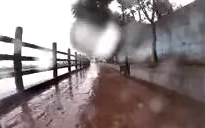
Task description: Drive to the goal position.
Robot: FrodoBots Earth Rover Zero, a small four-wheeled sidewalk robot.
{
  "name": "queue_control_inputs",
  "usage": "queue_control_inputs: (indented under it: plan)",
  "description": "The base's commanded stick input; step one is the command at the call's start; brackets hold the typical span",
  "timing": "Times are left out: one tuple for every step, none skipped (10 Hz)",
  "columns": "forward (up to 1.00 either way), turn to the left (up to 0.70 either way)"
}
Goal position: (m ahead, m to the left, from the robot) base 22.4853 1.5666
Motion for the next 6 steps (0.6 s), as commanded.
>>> queue_control_inputs:
  plan:
    - [1.0,0.0]
    - [1.0,0.0]
    - [1.0,0.0]
    - [1.0,0.06]
    - [1.0,0.18]
    - [1.0,0.14]
